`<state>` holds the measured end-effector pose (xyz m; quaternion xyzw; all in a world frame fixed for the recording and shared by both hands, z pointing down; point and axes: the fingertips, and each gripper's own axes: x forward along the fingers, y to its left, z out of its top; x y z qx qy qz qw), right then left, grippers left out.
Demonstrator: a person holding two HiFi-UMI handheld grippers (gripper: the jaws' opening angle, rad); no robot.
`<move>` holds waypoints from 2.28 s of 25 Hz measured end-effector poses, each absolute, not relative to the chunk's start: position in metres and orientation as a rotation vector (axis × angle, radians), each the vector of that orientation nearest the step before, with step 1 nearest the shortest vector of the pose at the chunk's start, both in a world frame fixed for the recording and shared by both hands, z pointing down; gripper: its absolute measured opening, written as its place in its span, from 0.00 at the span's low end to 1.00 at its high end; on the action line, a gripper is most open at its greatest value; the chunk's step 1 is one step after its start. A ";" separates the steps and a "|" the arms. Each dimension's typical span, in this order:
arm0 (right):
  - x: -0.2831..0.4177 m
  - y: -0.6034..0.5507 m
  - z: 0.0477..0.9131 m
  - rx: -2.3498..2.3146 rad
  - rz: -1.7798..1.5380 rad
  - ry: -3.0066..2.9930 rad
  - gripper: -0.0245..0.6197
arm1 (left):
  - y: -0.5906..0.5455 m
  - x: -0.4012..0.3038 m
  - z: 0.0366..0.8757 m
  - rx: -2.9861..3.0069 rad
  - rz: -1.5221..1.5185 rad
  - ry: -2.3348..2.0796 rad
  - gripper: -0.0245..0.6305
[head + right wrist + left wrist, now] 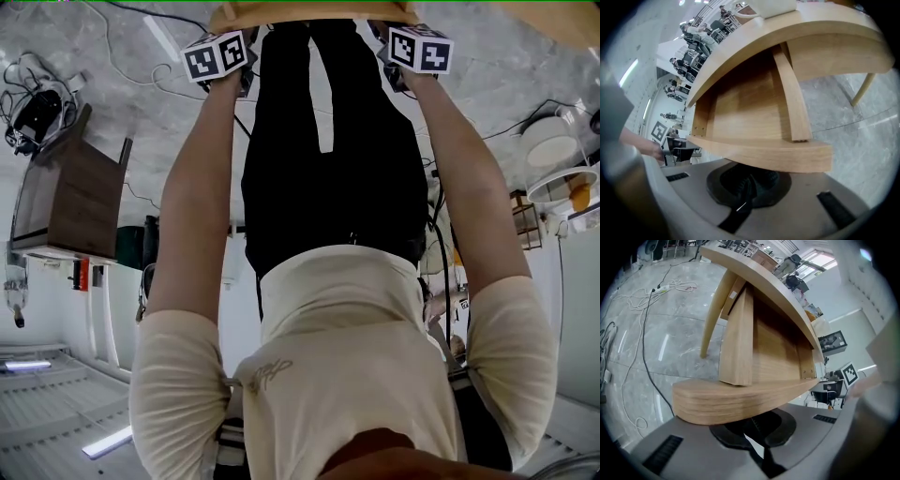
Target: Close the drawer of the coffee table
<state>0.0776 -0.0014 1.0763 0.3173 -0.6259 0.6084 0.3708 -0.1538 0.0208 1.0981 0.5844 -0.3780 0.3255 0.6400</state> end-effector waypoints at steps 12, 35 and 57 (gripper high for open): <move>0.071 -0.055 1.074 0.792 1.552 -1.621 0.03 | -0.031 -0.159 1.095 1.341 0.736 -0.881 0.04; 0.069 -0.123 1.076 0.861 1.465 -1.663 0.03 | -0.098 -0.159 1.092 1.412 0.777 -0.908 0.04; 0.085 -0.095 1.034 0.798 1.315 -1.544 0.03 | -0.049 -0.093 1.046 1.636 0.962 -0.550 0.04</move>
